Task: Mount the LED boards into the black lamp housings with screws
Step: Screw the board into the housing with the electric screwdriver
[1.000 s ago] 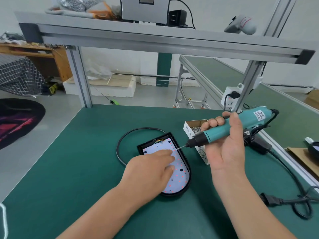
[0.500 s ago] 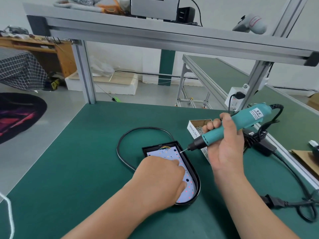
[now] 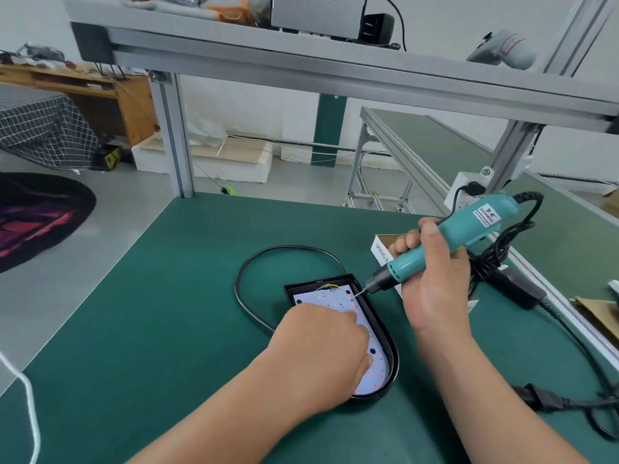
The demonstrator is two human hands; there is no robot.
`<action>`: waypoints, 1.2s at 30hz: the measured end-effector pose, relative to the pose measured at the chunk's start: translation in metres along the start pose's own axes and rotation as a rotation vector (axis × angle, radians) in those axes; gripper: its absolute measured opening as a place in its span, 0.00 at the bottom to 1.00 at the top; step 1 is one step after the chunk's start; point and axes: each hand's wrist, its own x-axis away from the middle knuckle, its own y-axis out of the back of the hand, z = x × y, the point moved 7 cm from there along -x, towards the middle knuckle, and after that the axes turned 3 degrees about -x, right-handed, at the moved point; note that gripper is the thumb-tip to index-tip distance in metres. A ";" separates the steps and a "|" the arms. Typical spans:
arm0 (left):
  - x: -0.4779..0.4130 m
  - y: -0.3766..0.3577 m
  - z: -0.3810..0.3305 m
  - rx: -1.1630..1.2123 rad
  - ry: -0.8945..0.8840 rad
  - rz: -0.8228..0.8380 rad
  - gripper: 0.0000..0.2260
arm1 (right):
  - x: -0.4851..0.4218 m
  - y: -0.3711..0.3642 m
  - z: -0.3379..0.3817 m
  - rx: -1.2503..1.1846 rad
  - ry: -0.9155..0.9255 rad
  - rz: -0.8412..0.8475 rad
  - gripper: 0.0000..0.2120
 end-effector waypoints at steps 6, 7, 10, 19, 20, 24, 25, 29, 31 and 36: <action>0.000 0.000 0.000 0.019 -0.001 -0.017 0.15 | 0.003 -0.006 0.002 0.048 0.019 0.030 0.06; 0.000 0.000 0.001 0.022 0.000 -0.021 0.15 | 0.003 -0.006 0.003 0.057 0.022 0.035 0.06; 0.000 0.001 0.000 0.026 0.000 -0.025 0.14 | 0.004 -0.011 0.003 0.091 0.031 0.070 0.07; 0.000 0.003 0.000 0.027 -0.001 -0.041 0.14 | 0.009 -0.040 -0.003 0.233 0.072 0.334 0.13; 0.000 0.003 0.000 0.025 -0.001 -0.039 0.14 | 0.009 -0.042 -0.005 0.244 0.068 0.351 0.13; 0.000 0.002 0.000 0.009 0.005 -0.022 0.13 | 0.006 -0.047 -0.010 0.270 0.033 0.375 0.13; -0.001 0.002 0.000 0.001 0.004 -0.019 0.13 | 0.005 -0.048 -0.011 0.264 0.020 0.371 0.12; -0.003 0.001 -0.002 -0.021 -0.001 -0.004 0.14 | 0.001 -0.049 -0.013 0.258 -0.032 0.358 0.05; -0.004 0.001 -0.003 -0.018 -0.003 0.004 0.13 | 0.000 -0.046 -0.014 0.244 -0.046 0.345 0.03; -0.001 0.002 -0.002 0.017 -0.007 -0.019 0.14 | 0.000 -0.037 -0.006 0.171 -0.018 0.289 0.08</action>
